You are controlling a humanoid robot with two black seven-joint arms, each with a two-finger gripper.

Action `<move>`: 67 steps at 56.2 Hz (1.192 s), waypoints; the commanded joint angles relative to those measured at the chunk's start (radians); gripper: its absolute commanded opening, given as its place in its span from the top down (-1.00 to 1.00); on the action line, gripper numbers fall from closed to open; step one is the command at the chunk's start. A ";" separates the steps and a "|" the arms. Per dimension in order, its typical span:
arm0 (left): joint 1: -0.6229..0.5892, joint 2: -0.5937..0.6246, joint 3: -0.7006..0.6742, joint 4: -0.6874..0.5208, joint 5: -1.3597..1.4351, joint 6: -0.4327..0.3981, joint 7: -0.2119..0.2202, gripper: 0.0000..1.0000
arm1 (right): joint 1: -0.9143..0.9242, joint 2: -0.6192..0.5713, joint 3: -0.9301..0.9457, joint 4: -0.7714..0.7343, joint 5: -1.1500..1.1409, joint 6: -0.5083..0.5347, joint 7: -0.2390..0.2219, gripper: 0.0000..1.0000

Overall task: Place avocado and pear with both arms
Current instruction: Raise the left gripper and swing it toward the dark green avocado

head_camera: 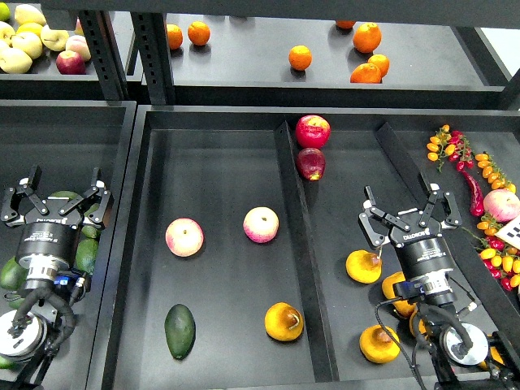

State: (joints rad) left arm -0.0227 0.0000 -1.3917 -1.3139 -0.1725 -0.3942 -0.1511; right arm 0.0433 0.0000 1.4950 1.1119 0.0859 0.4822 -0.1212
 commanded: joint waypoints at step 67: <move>-0.006 0.000 -0.044 0.013 0.019 -0.094 0.178 -0.99 | 0.001 0.000 0.005 0.003 0.035 0.004 -0.002 -1.00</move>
State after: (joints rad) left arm -0.0242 0.0000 -1.4340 -1.3000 -0.1505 -0.4887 -0.0149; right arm 0.0438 0.0000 1.4990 1.1152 0.1205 0.4863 -0.1227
